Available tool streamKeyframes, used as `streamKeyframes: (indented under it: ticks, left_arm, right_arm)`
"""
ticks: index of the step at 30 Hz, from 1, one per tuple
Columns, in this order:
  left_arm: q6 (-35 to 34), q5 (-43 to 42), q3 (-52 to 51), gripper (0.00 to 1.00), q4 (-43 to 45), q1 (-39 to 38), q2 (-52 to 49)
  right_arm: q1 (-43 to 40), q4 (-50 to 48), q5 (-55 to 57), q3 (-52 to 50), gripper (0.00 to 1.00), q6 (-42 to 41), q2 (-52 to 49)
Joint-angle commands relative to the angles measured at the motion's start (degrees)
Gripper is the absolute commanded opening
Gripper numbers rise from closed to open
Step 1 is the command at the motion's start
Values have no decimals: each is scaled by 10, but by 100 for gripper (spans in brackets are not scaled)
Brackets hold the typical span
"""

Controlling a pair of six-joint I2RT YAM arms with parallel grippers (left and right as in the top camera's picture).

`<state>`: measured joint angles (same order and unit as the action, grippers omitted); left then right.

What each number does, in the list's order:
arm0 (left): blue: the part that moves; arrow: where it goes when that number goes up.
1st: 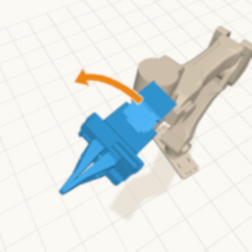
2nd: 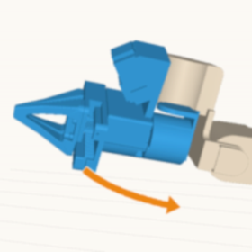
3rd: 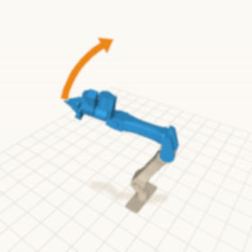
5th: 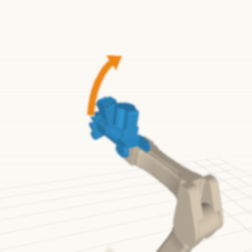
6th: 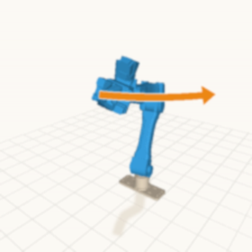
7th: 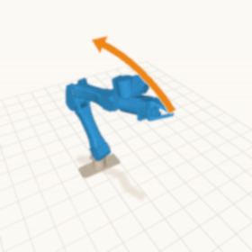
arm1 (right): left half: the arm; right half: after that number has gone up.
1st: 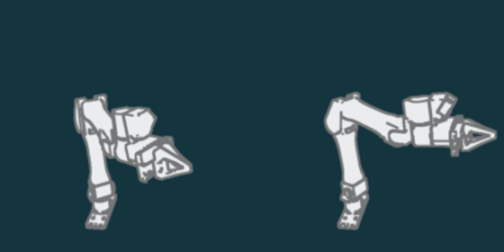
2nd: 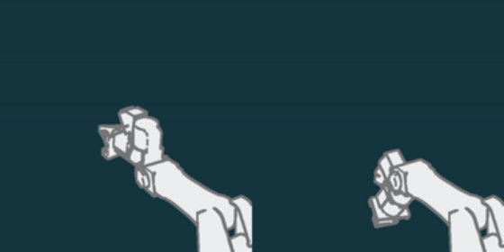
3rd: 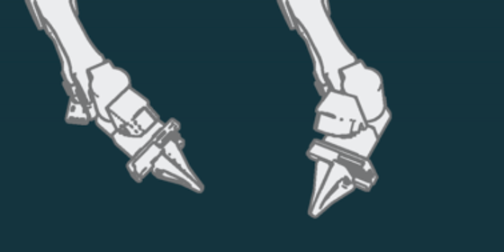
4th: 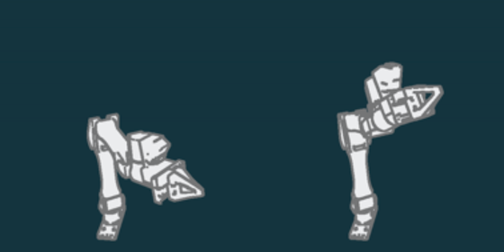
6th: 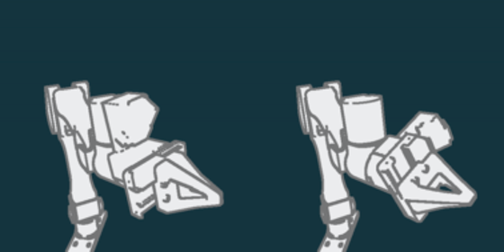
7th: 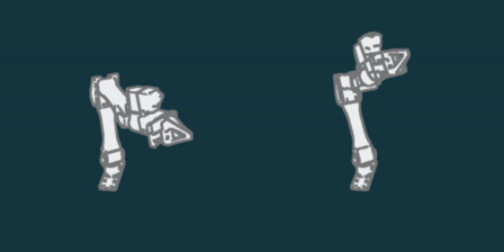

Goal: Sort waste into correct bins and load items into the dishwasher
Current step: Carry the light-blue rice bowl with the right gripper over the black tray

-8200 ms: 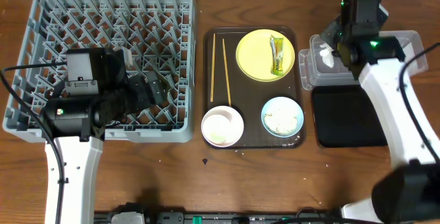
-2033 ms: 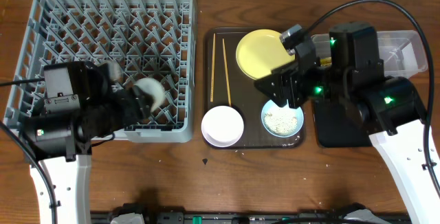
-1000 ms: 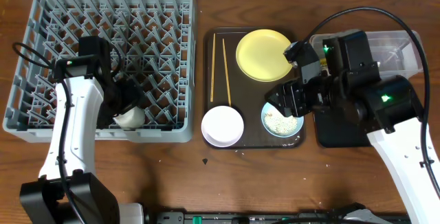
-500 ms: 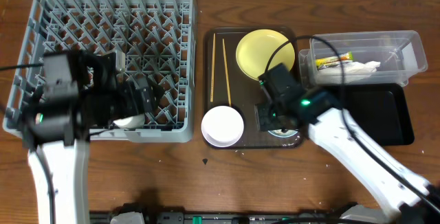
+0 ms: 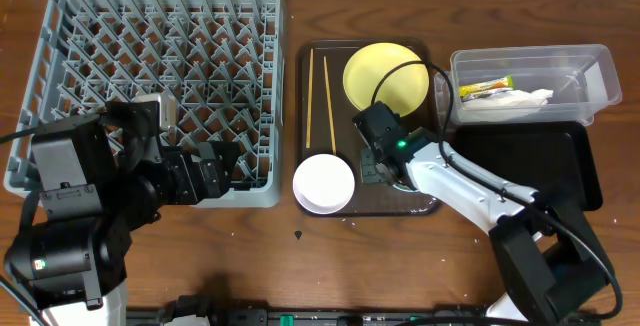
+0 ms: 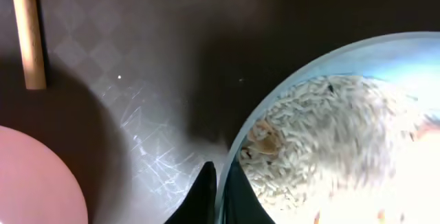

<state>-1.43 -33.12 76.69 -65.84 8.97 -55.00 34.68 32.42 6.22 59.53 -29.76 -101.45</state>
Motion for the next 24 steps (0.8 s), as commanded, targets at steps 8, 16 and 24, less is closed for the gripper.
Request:
streamKeyframes:
  ticks: [8, 16, 24]
  left_arm:
    - [8, -9, 9, 98, -1, 2, 0]
    - [8, -9, 9, 98, -1, 2, 0]
    - [8, -9, 9, 98, -1, 2, 0]
  right_arm:
    - [-24, 80, -98, 18, 1, 10, 143]
    - [-192, 123, -266, 18, 1, 67, 276]
    - [-428, 123, -529, -30, 1, 213, 249]
